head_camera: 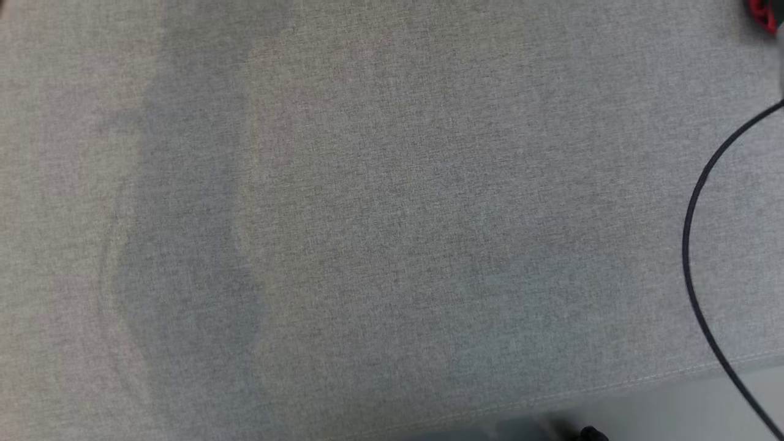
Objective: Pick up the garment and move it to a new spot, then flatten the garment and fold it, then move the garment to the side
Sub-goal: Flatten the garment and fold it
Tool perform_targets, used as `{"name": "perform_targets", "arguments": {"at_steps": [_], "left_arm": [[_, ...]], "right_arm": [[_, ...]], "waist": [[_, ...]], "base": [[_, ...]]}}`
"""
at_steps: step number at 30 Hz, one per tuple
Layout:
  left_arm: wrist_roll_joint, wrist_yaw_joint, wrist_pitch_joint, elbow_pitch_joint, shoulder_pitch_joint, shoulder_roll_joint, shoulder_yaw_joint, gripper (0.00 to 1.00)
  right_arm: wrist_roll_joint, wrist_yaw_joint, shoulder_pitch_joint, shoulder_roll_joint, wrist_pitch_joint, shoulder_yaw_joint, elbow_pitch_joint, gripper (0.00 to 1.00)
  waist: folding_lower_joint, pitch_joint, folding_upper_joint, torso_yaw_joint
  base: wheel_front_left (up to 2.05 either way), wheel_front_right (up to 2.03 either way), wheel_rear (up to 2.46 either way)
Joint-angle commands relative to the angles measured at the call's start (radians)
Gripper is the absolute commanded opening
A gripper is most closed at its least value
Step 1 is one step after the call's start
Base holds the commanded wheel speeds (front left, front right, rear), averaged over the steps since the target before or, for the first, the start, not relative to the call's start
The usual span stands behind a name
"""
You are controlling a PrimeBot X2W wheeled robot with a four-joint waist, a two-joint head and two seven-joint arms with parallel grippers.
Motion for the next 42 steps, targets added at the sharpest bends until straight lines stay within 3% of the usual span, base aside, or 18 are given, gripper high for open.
{"name": "perform_targets", "arguments": {"at_steps": [1,6,9,17,24,32,42], "left_arm": [[-0.002,0.002,-0.017,-0.018,0.064,0.022,-0.017,0.0],[-0.049,0.002,-0.045,-0.115,0.354,0.07,0.02,0.0],[-0.038,0.038,-0.047,-0.252,0.541,0.098,0.102,0.0],[0.008,0.142,-0.046,-0.644,1.137,0.044,0.239,0.0],[0.031,0.173,-0.046,-0.779,1.517,-0.016,0.281,0.0],[0.071,0.171,-0.046,-0.821,1.737,-0.073,0.282,0.0],[0.092,0.145,-0.046,-0.806,1.826,-0.092,0.251,0.0]], "right_arm": [[0.027,0.0,0.059,-0.003,-0.016,0.011,-0.026,0.0],[0.119,0.0,0.315,-0.036,-0.036,0.064,-0.14,0.0],[0.165,0.0,0.456,-0.063,-0.04,0.088,-0.212,0.0],[0.268,0.0,0.845,-0.13,-0.057,0.107,-0.405,0.0],[0.305,-0.001,1.128,-0.148,-0.085,0.088,-0.51,0.0],[0.255,-0.001,1.372,-0.145,-0.124,0.049,-0.605,0.0],[0.164,0.0,1.583,-0.097,-0.099,-0.062,-0.704,0.0]], "waist": [[-0.0001,-0.02,-0.0001,-0.003],[-0.0001,-0.09,-0.0001,-0.01],[-0.0001,-0.132,-0.0001,-0.015],[-0.0001,-0.233,-0.0001,0.006],[-0.0001,-0.307,-0.0001,0.022],[-0.0001,-0.373,-0.0001,0.053],[-0.0001,-0.406,-0.0001,0.053]], "base": [[0.0,0.0,0.0],[0.0,0.0,0.0],[0.0,0.0,0.0],[0.0,0.0,0.0],[0.0,0.0,0.0],[0.0,0.0,0.0],[0.0,0.0,0.0]]}}
